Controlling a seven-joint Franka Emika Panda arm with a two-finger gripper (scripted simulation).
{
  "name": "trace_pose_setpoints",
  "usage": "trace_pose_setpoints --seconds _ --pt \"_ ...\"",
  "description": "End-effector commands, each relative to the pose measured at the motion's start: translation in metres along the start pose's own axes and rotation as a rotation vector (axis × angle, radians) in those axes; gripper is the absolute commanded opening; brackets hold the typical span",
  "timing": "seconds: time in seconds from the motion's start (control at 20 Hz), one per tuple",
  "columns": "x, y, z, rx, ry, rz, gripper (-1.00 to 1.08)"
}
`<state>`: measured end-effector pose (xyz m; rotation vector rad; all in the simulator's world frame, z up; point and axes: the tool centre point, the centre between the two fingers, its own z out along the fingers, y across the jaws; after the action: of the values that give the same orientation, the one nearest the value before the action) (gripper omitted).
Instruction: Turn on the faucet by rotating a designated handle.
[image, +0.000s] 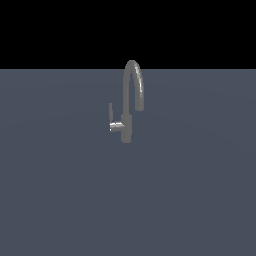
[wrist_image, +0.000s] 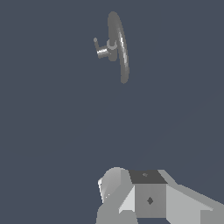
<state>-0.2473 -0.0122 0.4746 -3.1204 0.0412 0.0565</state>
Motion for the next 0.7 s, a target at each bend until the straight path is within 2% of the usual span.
trace_pose_setpoints --seconds 0.0,0.35,0.65 --pt "0.000 0.000 0.000 0.000 0.000 0.000 -1.00" --pt "0.002 0.015 -0.009 -0.009 0.031 0.027 -1.00" --pt "0.002 0.019 -0.010 -0.011 0.033 0.028 -1.00"
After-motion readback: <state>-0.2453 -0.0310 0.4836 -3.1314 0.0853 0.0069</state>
